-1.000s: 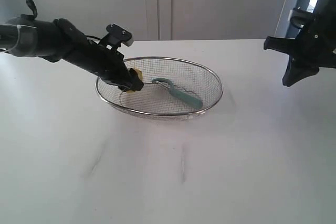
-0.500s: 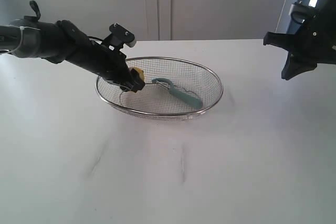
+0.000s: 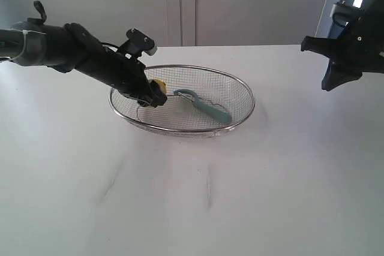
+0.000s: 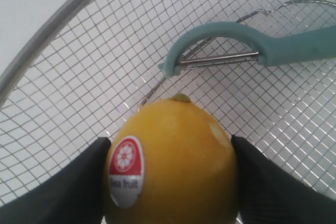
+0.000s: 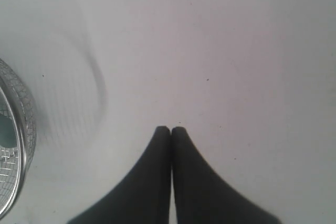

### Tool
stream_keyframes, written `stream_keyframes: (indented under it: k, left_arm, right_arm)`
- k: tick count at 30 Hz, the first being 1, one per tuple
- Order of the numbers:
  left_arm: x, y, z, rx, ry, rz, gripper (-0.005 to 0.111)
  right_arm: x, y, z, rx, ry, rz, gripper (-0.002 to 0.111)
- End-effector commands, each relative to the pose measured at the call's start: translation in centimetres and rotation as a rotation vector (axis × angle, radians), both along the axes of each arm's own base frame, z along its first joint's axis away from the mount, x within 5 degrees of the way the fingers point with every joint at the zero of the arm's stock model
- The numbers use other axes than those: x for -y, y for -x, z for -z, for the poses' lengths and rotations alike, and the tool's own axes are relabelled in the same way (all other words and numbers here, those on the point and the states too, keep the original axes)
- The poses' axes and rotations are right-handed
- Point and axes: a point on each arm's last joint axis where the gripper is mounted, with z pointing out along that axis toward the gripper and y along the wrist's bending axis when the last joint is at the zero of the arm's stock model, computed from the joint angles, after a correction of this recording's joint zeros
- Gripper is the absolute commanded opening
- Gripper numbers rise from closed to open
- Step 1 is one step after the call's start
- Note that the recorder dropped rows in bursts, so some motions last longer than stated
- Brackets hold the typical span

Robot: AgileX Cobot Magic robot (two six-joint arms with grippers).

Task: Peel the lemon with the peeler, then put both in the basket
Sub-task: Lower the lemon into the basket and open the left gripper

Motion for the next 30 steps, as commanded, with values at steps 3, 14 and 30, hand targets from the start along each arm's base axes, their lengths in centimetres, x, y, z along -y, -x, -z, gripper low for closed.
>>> stream_keyframes:
  k: [3,14,30]
  left_arm:
    - [0.3,0.2,-0.6,-0.008,0.027,0.005,0.066]
    - [0.3,0.2,-0.7,-0.009,0.028,0.006,0.085]
    - [0.0,1.8,-7.4,0.078,0.085,0.024,0.07]
  right_arm:
    - [0.4,0.2,-0.4,0.014,0.006,0.002,0.0]
    - [0.4,0.2,-0.4,0.014,0.006,0.002,0.0]
    - [0.4,0.2,-0.4,0.014,0.006,0.002,0.0]
